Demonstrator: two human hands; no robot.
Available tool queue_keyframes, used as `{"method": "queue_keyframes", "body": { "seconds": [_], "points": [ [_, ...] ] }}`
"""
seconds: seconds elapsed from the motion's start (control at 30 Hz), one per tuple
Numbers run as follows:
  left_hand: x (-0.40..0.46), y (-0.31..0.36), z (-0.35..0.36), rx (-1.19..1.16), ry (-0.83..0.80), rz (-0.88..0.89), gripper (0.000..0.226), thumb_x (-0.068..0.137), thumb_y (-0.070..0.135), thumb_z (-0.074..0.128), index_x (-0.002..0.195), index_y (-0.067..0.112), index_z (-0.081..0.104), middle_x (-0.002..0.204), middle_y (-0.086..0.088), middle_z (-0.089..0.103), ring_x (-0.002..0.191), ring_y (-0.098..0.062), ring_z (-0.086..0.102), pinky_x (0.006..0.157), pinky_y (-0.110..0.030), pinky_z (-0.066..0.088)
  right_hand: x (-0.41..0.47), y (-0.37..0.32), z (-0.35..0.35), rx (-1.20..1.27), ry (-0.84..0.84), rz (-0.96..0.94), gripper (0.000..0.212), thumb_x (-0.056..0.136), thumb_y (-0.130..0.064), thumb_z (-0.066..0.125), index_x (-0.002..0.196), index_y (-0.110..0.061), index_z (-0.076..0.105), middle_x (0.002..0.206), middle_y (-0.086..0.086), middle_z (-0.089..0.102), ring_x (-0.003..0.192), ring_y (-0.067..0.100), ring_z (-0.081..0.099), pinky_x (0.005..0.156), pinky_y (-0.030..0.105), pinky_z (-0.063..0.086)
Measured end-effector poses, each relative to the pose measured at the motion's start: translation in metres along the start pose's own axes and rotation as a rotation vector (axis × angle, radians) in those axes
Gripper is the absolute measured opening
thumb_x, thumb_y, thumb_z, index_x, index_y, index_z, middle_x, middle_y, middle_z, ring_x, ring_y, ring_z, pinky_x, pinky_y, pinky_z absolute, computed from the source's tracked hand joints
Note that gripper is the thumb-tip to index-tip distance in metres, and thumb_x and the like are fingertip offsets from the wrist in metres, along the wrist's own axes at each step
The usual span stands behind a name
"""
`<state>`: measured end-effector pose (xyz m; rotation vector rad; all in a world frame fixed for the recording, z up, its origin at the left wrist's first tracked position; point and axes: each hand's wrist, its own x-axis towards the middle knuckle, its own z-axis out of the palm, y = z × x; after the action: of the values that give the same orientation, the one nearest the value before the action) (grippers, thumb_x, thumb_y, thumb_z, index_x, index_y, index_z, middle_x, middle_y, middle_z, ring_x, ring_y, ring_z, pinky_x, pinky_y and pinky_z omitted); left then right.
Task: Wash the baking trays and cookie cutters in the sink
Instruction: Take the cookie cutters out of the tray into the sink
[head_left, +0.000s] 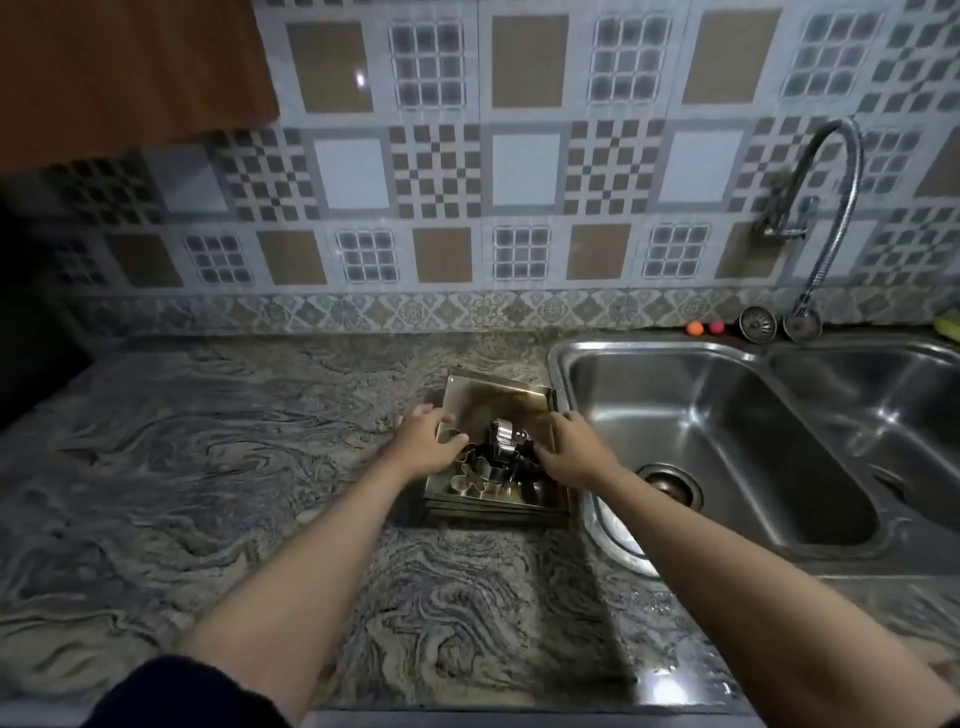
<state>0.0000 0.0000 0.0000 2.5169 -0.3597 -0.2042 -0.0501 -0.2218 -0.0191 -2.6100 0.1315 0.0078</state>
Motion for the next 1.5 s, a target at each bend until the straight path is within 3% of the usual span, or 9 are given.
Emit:
{"method": "queue_keyframes", "body": {
  "seconds": [0.13, 0.33, 0.47, 0.7, 0.83, 0.97, 1.23, 1.37, 1.5],
  "points": [
    [-0.001, -0.015, 0.008, -0.121, -0.04, -0.038, 0.049, 0.088, 0.049, 0.055, 0.13, 0.025, 0.05, 0.14, -0.008, 0.041, 0.127, -0.023, 0.043, 0.107, -0.043, 0.037, -0.009, 0.0, 0.018, 0.09, 0.059, 0.094, 0.046, 0.091, -0.039, 0.055, 0.132, -0.02, 0.048, 0.135, 0.01, 0.042, 0.126, 0.028, 0.044, 0.1, 0.042, 0.044],
    [-0.006, -0.015, 0.022, -0.339, -0.065, -0.048, 0.052, 0.095, 0.046, 0.043, 0.142, 0.026, 0.033, 0.148, -0.005, 0.037, 0.134, -0.024, 0.037, 0.096, -0.031, 0.032, -0.01, 0.003, 0.031, 0.2, 0.123, 0.191, 0.045, 0.094, -0.039, 0.05, 0.133, -0.016, 0.05, 0.124, 0.011, 0.06, 0.119, 0.028, 0.052, 0.098, 0.037, 0.044],
    [-0.008, -0.014, 0.025, -0.412, -0.094, -0.046, 0.054, 0.097, 0.047, 0.036, 0.146, 0.029, 0.024, 0.152, -0.004, 0.032, 0.137, -0.025, 0.035, 0.101, -0.034, 0.031, -0.013, 0.001, 0.036, 0.26, 0.148, 0.208, 0.047, 0.092, -0.043, 0.053, 0.13, -0.016, 0.053, 0.121, 0.007, 0.064, 0.115, 0.025, 0.056, 0.096, 0.037, 0.046],
    [-0.001, -0.024, 0.025, -0.556, -0.053, -0.061, 0.046, 0.099, 0.04, 0.036, 0.143, 0.028, 0.032, 0.152, 0.003, 0.032, 0.139, -0.018, 0.031, 0.102, -0.031, 0.028, -0.015, -0.003, 0.041, 0.548, 0.25, 0.277, 0.048, 0.086, -0.047, 0.061, 0.128, -0.023, 0.058, 0.13, 0.001, 0.059, 0.122, 0.017, 0.052, 0.099, 0.033, 0.044],
    [-0.005, -0.023, 0.02, -0.61, -0.047, -0.072, 0.046, 0.098, 0.041, 0.035, 0.143, 0.029, 0.034, 0.152, 0.006, 0.031, 0.138, -0.014, 0.03, 0.103, -0.031, 0.028, -0.017, -0.006, 0.039, 0.741, 0.304, 0.308, 0.023, 0.08, -0.049, 0.067, 0.103, -0.047, 0.066, 0.12, -0.001, 0.051, 0.116, 0.017, 0.051, 0.101, 0.036, 0.043],
    [-0.012, -0.012, 0.018, -0.651, -0.006, -0.064, 0.044, 0.098, 0.04, 0.036, 0.141, 0.032, 0.037, 0.15, 0.01, 0.032, 0.135, -0.007, 0.029, 0.104, -0.03, 0.028, -0.021, 0.0, 0.027, 0.85, 0.274, 0.283, 0.022, 0.084, -0.036, 0.067, 0.106, -0.036, 0.069, 0.118, -0.001, 0.043, 0.116, 0.015, 0.045, 0.101, 0.031, 0.037],
    [-0.038, 0.061, 0.037, -0.673, 0.06, -0.017, 0.043, 0.098, 0.033, 0.039, 0.141, 0.029, 0.038, 0.147, 0.013, 0.035, 0.128, 0.002, 0.029, 0.101, -0.023, 0.027, -0.056, 0.045, -0.018, 0.91, 0.239, 0.196, 0.026, 0.085, -0.033, 0.066, 0.11, -0.041, 0.063, 0.127, 0.001, 0.043, 0.118, 0.012, 0.044, 0.097, 0.026, 0.033],
    [-0.058, 0.127, 0.075, -0.641, 0.08, -0.003, 0.044, 0.098, 0.029, 0.041, 0.142, 0.026, 0.037, 0.149, 0.01, 0.034, 0.126, 0.003, 0.028, 0.101, -0.02, 0.026, -0.09, 0.101, -0.06, 0.862, 0.259, 0.158, 0.03, 0.085, -0.033, 0.066, 0.113, -0.042, 0.061, 0.127, 0.001, 0.044, 0.119, 0.014, 0.044, 0.103, 0.033, 0.037],
    [-0.078, 0.207, 0.128, -0.627, 0.069, 0.019, 0.046, 0.099, 0.027, 0.041, 0.144, 0.022, 0.034, 0.147, 0.009, 0.033, 0.124, 0.003, 0.026, 0.1, -0.017, 0.023, -0.13, 0.175, -0.112, 0.815, 0.261, 0.125, 0.033, 0.087, -0.03, 0.065, 0.119, -0.037, 0.059, 0.127, -0.001, 0.045, 0.118, 0.01, 0.044, 0.099, 0.026, 0.034]
  ]
}}
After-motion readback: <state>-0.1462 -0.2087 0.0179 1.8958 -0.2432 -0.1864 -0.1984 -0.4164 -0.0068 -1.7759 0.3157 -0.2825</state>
